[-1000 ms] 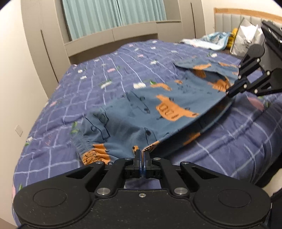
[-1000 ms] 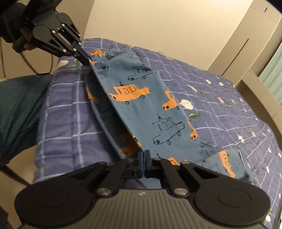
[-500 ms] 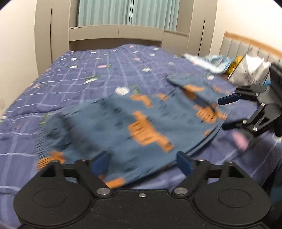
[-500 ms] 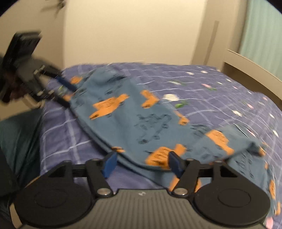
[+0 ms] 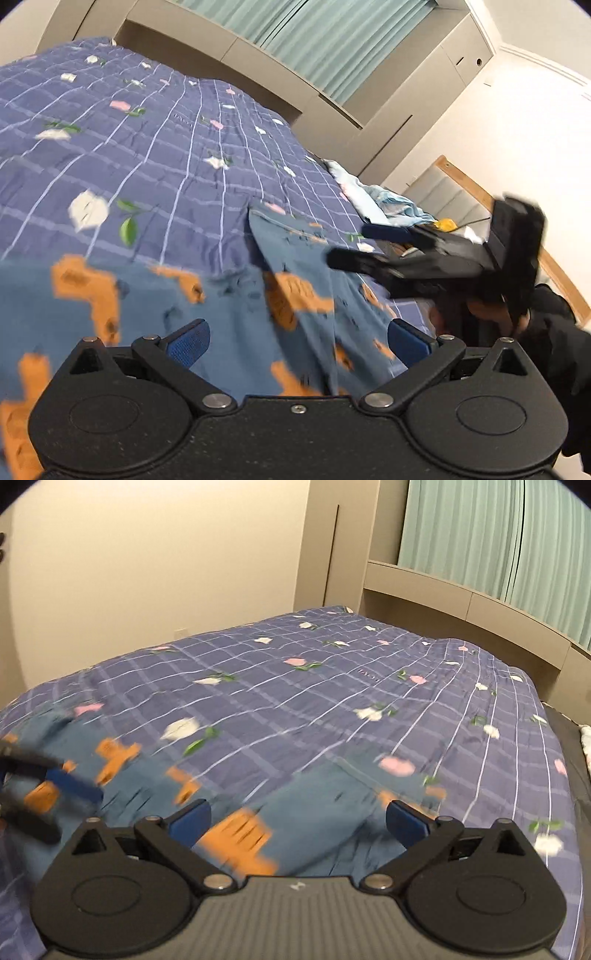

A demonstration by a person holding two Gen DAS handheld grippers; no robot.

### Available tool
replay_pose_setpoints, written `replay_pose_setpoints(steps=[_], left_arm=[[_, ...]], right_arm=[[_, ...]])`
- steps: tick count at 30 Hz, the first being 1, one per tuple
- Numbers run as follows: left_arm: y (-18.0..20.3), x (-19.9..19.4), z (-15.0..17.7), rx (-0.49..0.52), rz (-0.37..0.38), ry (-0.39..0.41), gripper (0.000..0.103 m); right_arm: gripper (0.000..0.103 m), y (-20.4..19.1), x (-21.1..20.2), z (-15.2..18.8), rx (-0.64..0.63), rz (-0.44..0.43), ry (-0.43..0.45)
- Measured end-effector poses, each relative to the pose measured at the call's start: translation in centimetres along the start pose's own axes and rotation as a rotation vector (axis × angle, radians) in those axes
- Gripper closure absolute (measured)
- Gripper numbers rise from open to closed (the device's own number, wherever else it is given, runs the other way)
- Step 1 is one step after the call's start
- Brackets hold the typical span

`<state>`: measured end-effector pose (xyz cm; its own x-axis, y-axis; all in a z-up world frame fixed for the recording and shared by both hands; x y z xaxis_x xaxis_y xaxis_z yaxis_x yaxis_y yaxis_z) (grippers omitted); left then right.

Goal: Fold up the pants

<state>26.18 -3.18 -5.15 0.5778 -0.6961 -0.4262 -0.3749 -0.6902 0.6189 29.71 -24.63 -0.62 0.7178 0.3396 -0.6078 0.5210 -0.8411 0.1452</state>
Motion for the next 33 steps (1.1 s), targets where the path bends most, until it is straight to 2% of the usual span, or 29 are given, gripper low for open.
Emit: replay_pose_setpoints(steps=[1, 3, 5, 6, 8, 9, 11, 14, 15, 16, 17, 19, 22, 24, 29, 33], left_arm=[[0.2, 0.7, -0.2, 0.004, -0.005, 0.003, 0.003], [0.5, 2.2, -0.7, -0.017, -0.011, -0.009, 0.014], [0.5, 3.3, -0.9, -0.055, -0.002, -0.027, 0.032], [0.3, 3.5, -0.9, -0.07, -0.005, -0.036, 0.036], [0.1, 4.5, -0.7, -0.095, -0.017, -0.061, 0.055], [0.0, 4.9, -0.6, -0.104, -0.019, -0.072, 0.06], [-0.1, 5.3, -0.2, -0.109, -0.014, -0.086, 0.082], [0.2, 5.4, -0.1, -0.11, 0.001, -0.094, 0.097], [0.4, 5.5, -0.2, -0.111, 0.001, -0.095, 0.097], [0.5, 5.7, -0.3, -0.118, 0.0, -0.094, 0.098], [0.4, 5.7, -0.5, -0.123, 0.003, -0.094, 0.1], [0.9, 5.6, -0.8, -0.116, 0.003, -0.083, 0.102], [2.1, 5.3, -1.3, -0.075, 0.011, -0.071, 0.103], [3.3, 5.0, -1.8, -0.017, 0.008, -0.065, 0.103], [7.2, 3.8, -2.3, 0.202, -0.013, -0.047, 0.103], [10.6, 3.4, -1.2, 0.407, -0.047, -0.061, 0.103]], right_arm=[[0.0, 0.3, 1.3, -0.8, 0.0, 0.012, -0.021], [0.0, 0.4, 3.8, -2.0, -0.009, 0.026, -0.054], [0.001, 0.5, 6.4, -2.7, -0.017, 0.043, -0.098], [0.004, 0.4, 7.7, -3.1, -0.017, 0.052, -0.125], [0.012, 0.3, 9.6, -3.3, -0.017, 0.044, -0.163], [0.015, 0.2, 10.4, -3.4, -0.011, 0.034, -0.183], [0.019, 0.0, 11.7, -3.4, -0.006, 0.016, -0.219], [0.03, -0.4, 12.8, -3.2, -0.011, 0.028, -0.254], [0.038, -0.6, 13.0, -3.1, -0.018, 0.034, -0.263], [0.051, -0.8, 13.2, -3.0, -0.027, 0.041, -0.274], [0.057, -0.9, 13.3, -2.9, -0.034, 0.046, -0.285], [0.079, -0.9, 13.3, -2.6, -0.05, 0.072, -0.299], [0.098, -0.3, 12.1, -2.7, -0.026, 0.085, -0.27], [0.1, 0.6, 10.4, -3.1, 0.005, 0.1, -0.22], [0.1, 3.8, 4.0, -3.3, 0.115, 0.143, -0.074], [0.1, 6.6, -1.9, -1.3, 0.225, 0.183, 0.023]])
Point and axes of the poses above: each gripper's, at about its wrist camera, not at the fingertips, and x roughly the way its jaws point, y to its right, z to its underside, the point moved 5 cm from there along x, roughly the way its jaws point, and after that the axes turned 3 degrees about -x, right-handed, at the moved point
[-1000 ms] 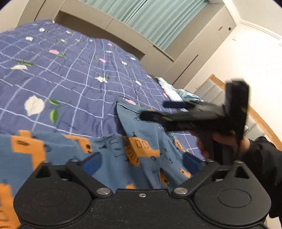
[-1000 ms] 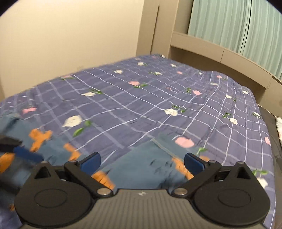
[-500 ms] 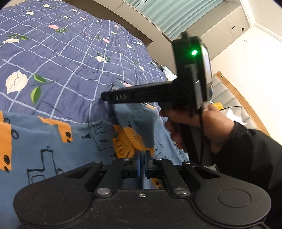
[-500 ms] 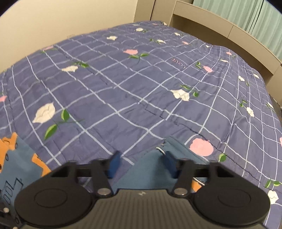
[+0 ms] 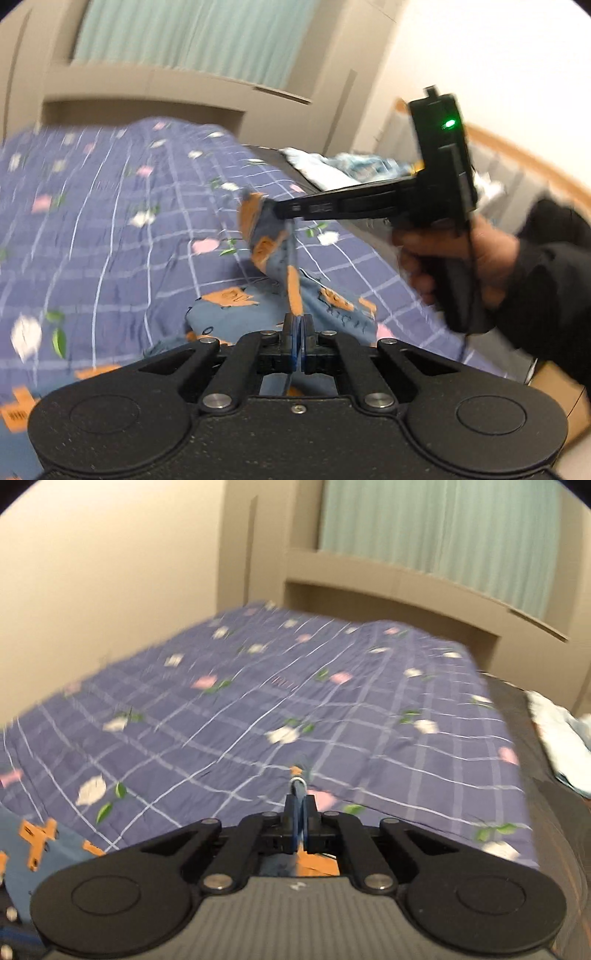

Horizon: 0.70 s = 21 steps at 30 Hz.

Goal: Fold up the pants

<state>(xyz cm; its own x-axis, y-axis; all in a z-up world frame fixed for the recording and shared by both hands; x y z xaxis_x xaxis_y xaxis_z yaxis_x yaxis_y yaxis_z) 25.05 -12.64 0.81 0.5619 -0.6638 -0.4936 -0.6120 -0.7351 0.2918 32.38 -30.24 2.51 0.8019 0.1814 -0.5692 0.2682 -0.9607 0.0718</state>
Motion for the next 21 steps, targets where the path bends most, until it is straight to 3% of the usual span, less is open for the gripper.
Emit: replay_pose_setpoints(steps=[5, 14, 17, 19, 21], left_arm=[[3.7, 0.9, 1.9, 0.215, -0.043, -0.063, 0.103], [5.9, 4.1, 6.5, 0.329, -0.051, -0.219, 0.102], [5.4, 4.8, 7.0, 0.284, -0.003, -0.259, 0.09], [4.7, 5.0, 6.4, 0.218, 0.025, -0.27, 0.083], [4.2, 5.4, 5.3, 0.169, 0.046, -0.265, 0.074]], right_arm=[[0.1, 3.9, -4.3, 4.7, 0.165, 0.023, 0.024], [0.099, 6.9, -4.5, 14.6, 0.363, -0.011, -0.066], [0.091, 7.7, -4.9, 15.8, 0.404, -0.029, -0.048], [0.068, 8.5, -5.3, 16.2, 0.434, -0.034, -0.028], [0.058, 9.4, -5.5, 16.6, 0.456, -0.032, -0.01]])
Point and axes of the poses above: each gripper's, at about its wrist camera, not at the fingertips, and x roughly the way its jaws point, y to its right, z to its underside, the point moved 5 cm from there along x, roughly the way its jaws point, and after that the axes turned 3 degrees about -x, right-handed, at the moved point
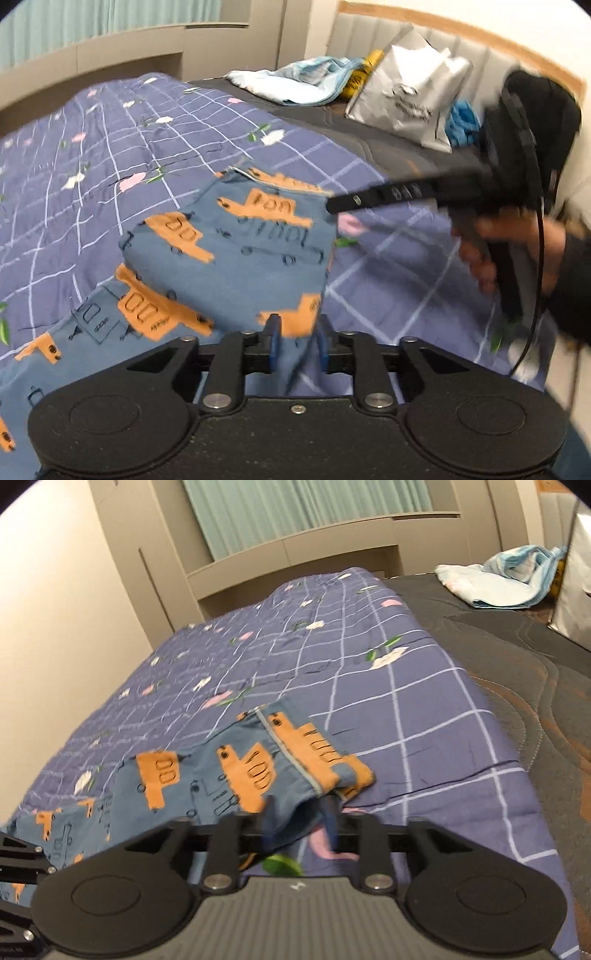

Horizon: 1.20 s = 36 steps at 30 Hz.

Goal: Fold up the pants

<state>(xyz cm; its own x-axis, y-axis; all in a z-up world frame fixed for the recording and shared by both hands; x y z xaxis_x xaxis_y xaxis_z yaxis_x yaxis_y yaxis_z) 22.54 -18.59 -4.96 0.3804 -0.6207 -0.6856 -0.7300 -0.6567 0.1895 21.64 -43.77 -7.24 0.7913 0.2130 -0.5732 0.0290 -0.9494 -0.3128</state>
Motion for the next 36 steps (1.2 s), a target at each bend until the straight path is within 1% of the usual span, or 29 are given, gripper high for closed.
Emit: replay_pose_setpoints(steps=[1, 2, 4, 8, 11, 12, 13, 14, 15, 16, 17, 19, 21, 22, 24, 25, 26, 28, 30, 31, 33, 34, 35, 36], left_arm=[[-0.4, 0.2, -0.7, -0.012, 0.002, 0.01, 0.069], [-0.9, 0.6, -2.0, -0.021, -0.015, 0.021, 0.068], [-1.8, 1.8, -4.3, -0.022, -0.046, 0.03, 0.068], [-3.5, 5.5, -9.8, -0.048, -0.064, 0.065, 0.068], [-4.4, 9.1, -13.0, -0.029, -0.069, 0.047, 0.064], [-4.7, 10.3, -13.6, -0.022, -0.072, 0.03, 0.064], [-5.0, 11.4, -14.1, -0.019, -0.076, 0.018, 0.065], [-5.2, 12.4, -14.4, -0.016, -0.071, 0.0, 0.07], [-5.3, 13.3, -14.6, -0.016, -0.053, -0.022, 0.078], [-5.4, 13.9, -14.7, -0.017, -0.033, -0.039, 0.099], [-5.2, 14.4, -14.8, -0.012, -0.021, -0.055, 0.103], [-4.7, 14.5, -15.1, 0.012, -0.025, -0.036, 0.103], [-4.2, 14.1, -15.3, 0.037, -0.021, -0.005, 0.103], [-3.9, 14.1, -15.5, 0.048, -0.032, 0.004, 0.103], [-3.4, 14.5, -15.6, 0.074, -0.075, -0.002, 0.103], [-3.3, 14.9, -15.5, 0.089, -0.08, -0.007, 0.103], [-3.3, 15.2, -15.5, 0.089, -0.07, -0.008, 0.103], [-3.7, 15.3, -15.5, 0.055, -0.029, 0.008, 0.103], [-4.5, 15.1, -15.7, 0.017, -0.007, 0.012, 0.091], [-4.8, 15.0, -15.8, 0.004, 0.003, 0.011, 0.085], [-5.6, 14.7, -16.0, -0.009, 0.012, -0.009, 0.078], [-6.0, 14.9, -16.1, -0.013, 0.025, -0.039, 0.069], [-6.5, 15.1, -16.1, -0.025, 0.044, -0.078, 0.06], [-7.2, 15.3, -16.1, -0.046, 0.062, -0.111, 0.058]], right_arm=[[0.058, 0.5, 0.0, 0.0, 0.014, -0.002, 0.005], [0.058, 1.0, 0.2, 0.0, 0.032, -0.004, 0.009], [0.058, 1.8, 0.7, -0.1, 0.063, -0.014, 0.016], [0.059, 2.4, 1.6, -0.3, 0.092, -0.031, 0.021], [0.059, 2.9, 2.1, -0.4, 0.124, -0.049, 0.02], [0.061, 3.2, 2.3, -0.3, 0.14, -0.05, 0.017], [0.066, 3.4, 2.3, -0.3, 0.15, -0.053, 0.018], [0.067, 3.5, 2.4, -0.2, 0.157, -0.059, 0.019], [0.071, 3.7, 2.4, -0.1, 0.163, -0.062, 0.021], [0.076, 3.7, 2.3, -0.1, 0.167, -0.067, 0.026], [0.079, 3.8, 2.3, 0.0, 0.169, -0.07, 0.032], [0.083, 3.8, 2.1, 0.0, 0.169, -0.077, 0.046], [0.084, 3.7, 1.9, -0.1, 0.166, -0.076, 0.061], [0.084, 3.7, 1.8, -0.1, 0.161, -0.068, 0.068], [0.084, 3.6, 1.7, -0.1, 0.15, -0.046, 0.078], [0.084, 3.7, 1.7, -0.2, 0.144, -0.037, 0.085], [0.084, 3.6, 1.7, -0.1, 0.144, -0.037, 0.084], [0.084, 3.7, 1.8, -0.1, 0.148, -0.031, 0.078], [0.082, 3.5, 1.7, 0.0, 0.135, -0.027, 0.072], [0.074, 3.4, 1.6, -0.1, 0.128, -0.024, 0.072], [0.062, 3.5, 1.2, 0.0, 0.128, -0.02, 0.075], [0.053, 3.6, 1.1, 0.0, 0.134, -0.024, 0.074], [0.049, 3.8, 1.0, 0.0, 0.14, -0.029, 0.071], [0.042, 4.0, 0.9, 0.1, 0.146, -0.035, 0.066]])
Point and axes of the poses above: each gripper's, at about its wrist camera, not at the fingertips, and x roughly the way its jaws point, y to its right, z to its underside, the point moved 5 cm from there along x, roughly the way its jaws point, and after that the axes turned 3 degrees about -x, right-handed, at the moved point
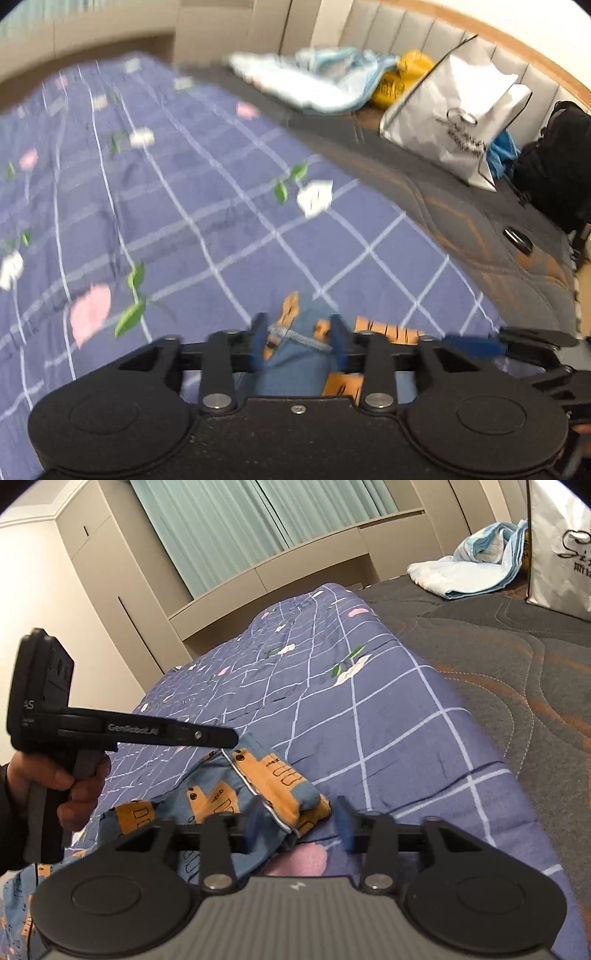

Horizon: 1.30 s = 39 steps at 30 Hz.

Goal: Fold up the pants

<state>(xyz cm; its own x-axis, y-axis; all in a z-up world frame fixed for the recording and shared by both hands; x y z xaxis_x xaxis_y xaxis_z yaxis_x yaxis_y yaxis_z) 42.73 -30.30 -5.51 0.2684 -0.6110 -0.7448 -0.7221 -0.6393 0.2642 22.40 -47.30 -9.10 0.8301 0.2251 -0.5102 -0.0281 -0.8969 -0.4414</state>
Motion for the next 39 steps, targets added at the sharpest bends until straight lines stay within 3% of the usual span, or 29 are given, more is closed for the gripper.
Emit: replay_pose_setpoints(steps=[4, 9, 12, 14, 17, 19, 22, 30, 35, 39], left_arm=[[-2.0, 1.3, 0.2, -0.067, 0.051, -0.087, 0.057], [-3.0, 2.1, 0.2, -0.185, 0.114, -0.126, 0.061], [-2.8, 2.5, 0.2, -0.194, 0.116, -0.153, 0.065], [-2.6, 2.8, 0.1, -0.208, 0.112, -0.177, 0.079], [-2.1, 3.0, 0.0, -0.24, 0.101, -0.185, 0.089], [-1.5, 2.8, -0.2, -0.226, 0.076, -0.172, 0.091], [-0.4, 1.9, -0.8, -0.188, 0.054, -0.138, 0.092], [4.6, 1.5, -3.2, -0.086, 0.115, -0.061, 0.093], [5.5, 5.1, -2.1, -0.057, 0.08, -0.112, 0.092], [4.9, 6.2, -1.2, -0.069, 0.086, -0.093, 0.09]], right_arm=[[0.037, 0.4, 0.7, 0.3, 0.012, -0.025, -0.045], [0.039, 0.7, 1.5, 0.1, 0.067, -0.091, -0.077], [0.049, 1.2, 1.7, 0.0, 0.119, -0.085, -0.069], [0.056, 1.7, 1.7, 0.1, 0.17, -0.077, -0.054], [0.067, 2.0, 1.9, 0.2, 0.222, -0.059, -0.035], [0.081, 1.8, 2.0, 0.2, 0.228, -0.053, -0.019], [0.087, 1.4, 1.5, 0.0, 0.208, -0.039, 0.021], [0.088, 1.5, -3.0, -1.1, 0.167, 0.05, 0.19], [0.088, 3.1, -2.7, -0.8, 0.19, 0.091, 0.14], [0.088, 3.7, -1.9, -0.2, 0.189, 0.115, 0.098]])
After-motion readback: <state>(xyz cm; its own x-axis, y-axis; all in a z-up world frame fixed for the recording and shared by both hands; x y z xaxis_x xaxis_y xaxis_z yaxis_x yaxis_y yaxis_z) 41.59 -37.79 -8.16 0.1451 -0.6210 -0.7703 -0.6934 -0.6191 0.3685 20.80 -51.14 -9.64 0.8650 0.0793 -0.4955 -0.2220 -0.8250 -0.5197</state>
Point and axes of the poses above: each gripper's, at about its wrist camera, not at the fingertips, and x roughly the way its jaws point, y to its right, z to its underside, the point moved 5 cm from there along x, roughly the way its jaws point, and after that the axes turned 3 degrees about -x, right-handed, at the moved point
